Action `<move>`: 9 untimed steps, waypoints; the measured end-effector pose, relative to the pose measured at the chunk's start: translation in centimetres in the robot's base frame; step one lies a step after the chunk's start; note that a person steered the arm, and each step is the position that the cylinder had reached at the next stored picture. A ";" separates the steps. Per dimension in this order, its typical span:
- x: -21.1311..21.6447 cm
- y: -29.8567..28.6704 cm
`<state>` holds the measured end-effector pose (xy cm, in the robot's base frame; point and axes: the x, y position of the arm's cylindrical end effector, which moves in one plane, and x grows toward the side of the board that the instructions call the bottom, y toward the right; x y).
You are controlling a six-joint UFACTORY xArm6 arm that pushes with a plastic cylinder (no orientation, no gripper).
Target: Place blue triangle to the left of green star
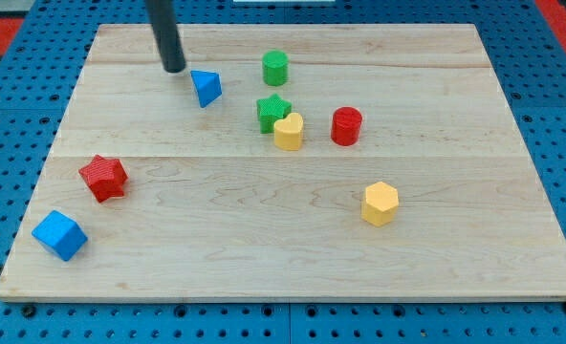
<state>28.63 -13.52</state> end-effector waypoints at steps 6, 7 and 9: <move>3.6 3.8; 3.5 3.8; 3.9 3.4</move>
<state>32.56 -10.08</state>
